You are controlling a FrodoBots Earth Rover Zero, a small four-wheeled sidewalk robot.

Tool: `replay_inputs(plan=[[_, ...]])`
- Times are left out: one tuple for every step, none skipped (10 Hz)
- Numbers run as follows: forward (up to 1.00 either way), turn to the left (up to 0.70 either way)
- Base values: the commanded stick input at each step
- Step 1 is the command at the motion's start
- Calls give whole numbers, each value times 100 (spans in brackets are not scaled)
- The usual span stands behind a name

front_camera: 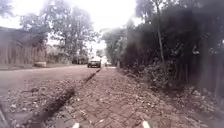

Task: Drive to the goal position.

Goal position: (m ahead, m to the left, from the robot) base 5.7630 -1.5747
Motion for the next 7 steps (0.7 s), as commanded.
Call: replay_inputs(plan=[[50,0],[50,-4],[50,-25],[50,-47],[50,-50],[50,-50],[50,0]])
